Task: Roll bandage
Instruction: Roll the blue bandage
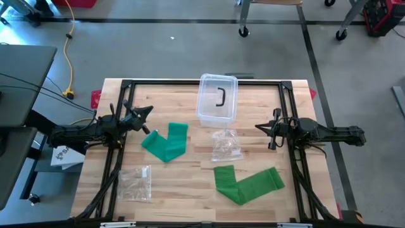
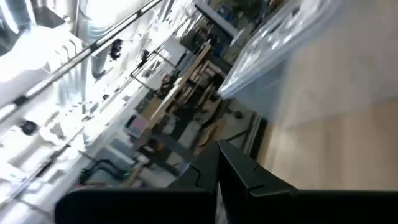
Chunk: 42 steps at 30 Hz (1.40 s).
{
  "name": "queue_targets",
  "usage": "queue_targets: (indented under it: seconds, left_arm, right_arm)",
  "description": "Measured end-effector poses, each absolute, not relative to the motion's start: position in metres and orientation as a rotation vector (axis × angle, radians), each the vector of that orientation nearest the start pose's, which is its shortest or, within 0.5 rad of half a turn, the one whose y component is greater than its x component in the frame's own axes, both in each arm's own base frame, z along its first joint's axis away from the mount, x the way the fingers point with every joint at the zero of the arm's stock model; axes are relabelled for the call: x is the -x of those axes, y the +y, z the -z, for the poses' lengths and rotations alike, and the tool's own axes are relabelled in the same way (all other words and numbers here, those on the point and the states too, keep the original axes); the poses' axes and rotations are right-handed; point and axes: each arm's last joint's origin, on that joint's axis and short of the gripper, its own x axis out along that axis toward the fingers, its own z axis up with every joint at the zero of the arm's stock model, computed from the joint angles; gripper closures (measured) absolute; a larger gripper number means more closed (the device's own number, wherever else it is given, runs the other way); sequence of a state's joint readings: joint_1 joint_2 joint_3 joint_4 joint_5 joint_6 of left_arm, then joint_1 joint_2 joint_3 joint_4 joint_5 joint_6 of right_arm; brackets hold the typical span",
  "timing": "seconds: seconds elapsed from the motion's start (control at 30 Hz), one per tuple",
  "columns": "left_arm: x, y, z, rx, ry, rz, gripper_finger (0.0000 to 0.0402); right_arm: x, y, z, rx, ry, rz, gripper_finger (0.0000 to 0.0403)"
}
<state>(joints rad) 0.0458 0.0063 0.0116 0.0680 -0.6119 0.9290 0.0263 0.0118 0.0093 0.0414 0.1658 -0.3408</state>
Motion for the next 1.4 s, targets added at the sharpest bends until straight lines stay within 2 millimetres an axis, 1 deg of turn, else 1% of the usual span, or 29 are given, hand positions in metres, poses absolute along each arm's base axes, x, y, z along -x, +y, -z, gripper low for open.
queue_targets:
  seconds: [0.07, 0.23, 0.33, 0.47, 0.57, 0.63, 0.7, 0.77, 0.83, 0.93, 1.03, 1.13, 1.27, 1.33, 1.4]
  left_arm:
    - [-0.093, 0.019, -0.173, -0.754, 0.156, -0.566, 0.0400]
    - [-0.095, 0.012, -0.176, -0.325, -0.045, -0.329, 0.0400]
    - [-0.094, 0.010, -0.189, -0.033, -0.225, -0.241, 0.0400]
    - [-0.088, 0.010, -0.207, 0.286, -0.463, -0.183, 0.0400]
    - [-0.084, 0.011, -0.216, 0.349, -0.578, -0.197, 0.0401]
    - [-0.083, 0.008, -0.222, 0.343, -0.625, -0.107, 0.0401]
    - [-0.085, 0.004, -0.225, 0.336, -0.628, -0.027, 0.0401]
    - [-0.093, 0.001, -0.226, 0.349, -0.558, -0.038, 0.0401]
    - [-0.103, -0.001, -0.226, 0.369, -0.447, -0.108, 0.0401]
    - [-0.121, -0.005, -0.223, 0.379, -0.190, -0.227, 0.0401]
    - [-0.133, -0.009, -0.221, 0.405, 0.082, -0.311, 0.0401]
    - [-0.140, -0.015, -0.222, 0.432, 0.330, -0.347, 0.0401]
    - [-0.147, -0.027, -0.226, 0.481, 0.603, -0.341, 0.0401]
    - [-0.148, -0.034, -0.224, 0.518, 0.728, -0.327, 0.0401]
    - [-0.148, -0.040, -0.217, 0.565, 0.848, -0.345, 0.0401]
  right_arm:
    - [-0.097, -0.002, -0.170, 0.337, -0.015, 0.145, 0.0403]
    - [-0.097, -0.002, -0.170, 0.336, -0.014, 0.147, 0.0403]
    - [-0.097, -0.002, -0.170, 0.336, -0.014, 0.147, 0.0403]
    - [-0.097, -0.002, -0.170, 0.336, -0.014, 0.148, 0.0403]
    - [-0.097, -0.002, -0.170, 0.336, -0.014, 0.148, 0.0403]
    - [-0.097, -0.002, -0.170, 0.336, -0.017, 0.151, 0.0403]
    - [-0.097, -0.002, -0.172, 0.334, -0.033, 0.154, 0.0403]
    - [-0.097, -0.002, -0.173, 0.331, -0.047, 0.156, 0.0403]
    - [-0.097, -0.002, -0.173, 0.331, -0.046, 0.152, 0.0403]
    - [-0.097, -0.002, -0.173, 0.332, -0.045, 0.136, 0.0403]
    - [-0.098, -0.001, -0.172, 0.329, -0.049, 0.106, 0.0403]
    - [-0.098, 0.000, -0.172, 0.284, -0.052, 0.082, 0.0403]
    - [-0.098, 0.000, -0.172, 0.231, -0.052, 0.077, 0.0403]
    - [-0.098, 0.000, -0.172, 0.217, -0.052, 0.077, 0.0403]
    - [-0.098, 0.000, -0.172, 0.208, -0.052, 0.077, 0.0403]
